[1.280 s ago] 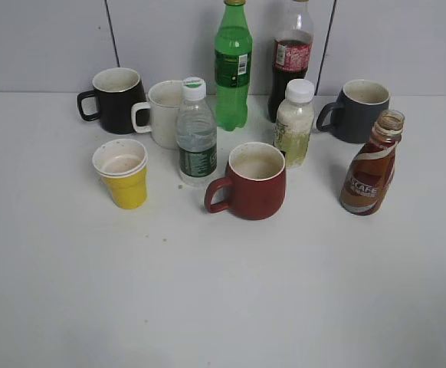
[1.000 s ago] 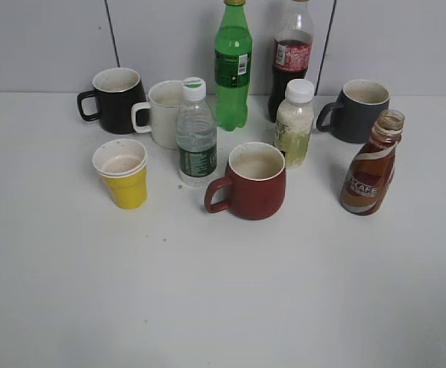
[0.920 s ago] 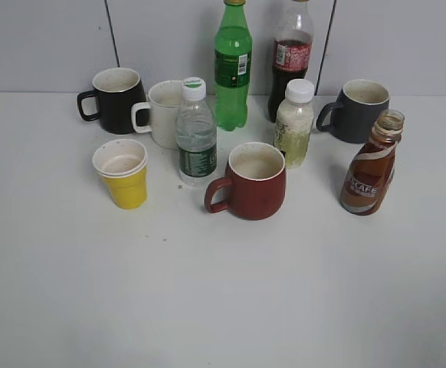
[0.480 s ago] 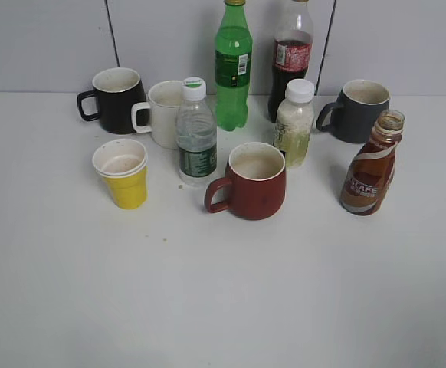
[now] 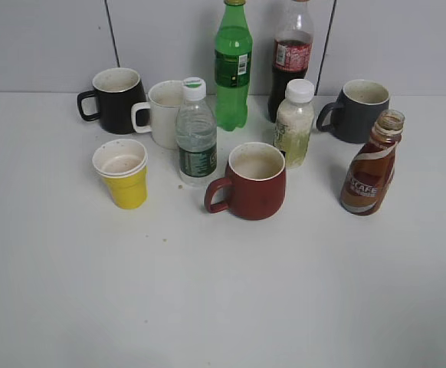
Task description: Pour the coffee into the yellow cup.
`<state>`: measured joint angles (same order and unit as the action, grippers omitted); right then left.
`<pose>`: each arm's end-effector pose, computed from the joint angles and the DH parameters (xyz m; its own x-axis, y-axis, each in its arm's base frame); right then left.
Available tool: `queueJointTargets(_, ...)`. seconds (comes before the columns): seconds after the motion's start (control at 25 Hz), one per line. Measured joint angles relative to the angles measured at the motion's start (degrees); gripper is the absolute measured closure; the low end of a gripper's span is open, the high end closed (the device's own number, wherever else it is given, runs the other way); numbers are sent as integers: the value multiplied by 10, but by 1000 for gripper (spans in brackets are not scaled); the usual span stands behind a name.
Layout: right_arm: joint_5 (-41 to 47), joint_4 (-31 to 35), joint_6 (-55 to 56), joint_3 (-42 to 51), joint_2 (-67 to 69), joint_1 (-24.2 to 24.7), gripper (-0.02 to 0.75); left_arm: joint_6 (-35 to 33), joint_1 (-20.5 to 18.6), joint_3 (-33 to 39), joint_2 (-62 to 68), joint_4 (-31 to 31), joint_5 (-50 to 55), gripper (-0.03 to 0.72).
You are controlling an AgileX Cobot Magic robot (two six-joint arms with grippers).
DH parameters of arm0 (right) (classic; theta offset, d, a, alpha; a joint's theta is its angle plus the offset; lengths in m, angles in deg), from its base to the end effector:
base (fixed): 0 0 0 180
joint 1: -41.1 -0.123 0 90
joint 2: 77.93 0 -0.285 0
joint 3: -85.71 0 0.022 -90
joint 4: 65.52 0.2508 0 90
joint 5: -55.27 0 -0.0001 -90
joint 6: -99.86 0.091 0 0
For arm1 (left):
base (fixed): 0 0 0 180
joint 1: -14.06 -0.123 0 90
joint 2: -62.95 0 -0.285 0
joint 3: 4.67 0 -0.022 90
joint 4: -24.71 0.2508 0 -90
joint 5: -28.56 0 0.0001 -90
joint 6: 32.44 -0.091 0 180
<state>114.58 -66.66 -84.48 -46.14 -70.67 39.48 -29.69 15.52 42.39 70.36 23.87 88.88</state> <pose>-0.0061 -0.0017 0.2814 -0.4153 -0.0976 -0.9044 -0.0485 0.9952 -0.0851 -0.0088 -0.0009 0.2852 -0.4205 -0.0445 -0.9062 0.0138 0.9984 -0.0555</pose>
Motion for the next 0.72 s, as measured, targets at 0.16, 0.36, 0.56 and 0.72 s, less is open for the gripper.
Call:
queueJointTargets(0.16, 0, 0, 0, 0, 0, 0, 151, 0, 0, 0, 0, 0, 0, 449)
queueJointTargets(0.36, 0, 0, 0, 0, 0, 0, 151, 0, 0, 0, 0, 0, 0, 449)
queueJointTargets(0.56, 0, 0, 0, 0, 0, 0, 151, 0, 0, -5, 0, 0, -4, 449)
queueJointTargets(0.72, 0, 0, 0, 0, 0, 0, 152, 0, 0, -16, 0, 0, -68, 449)
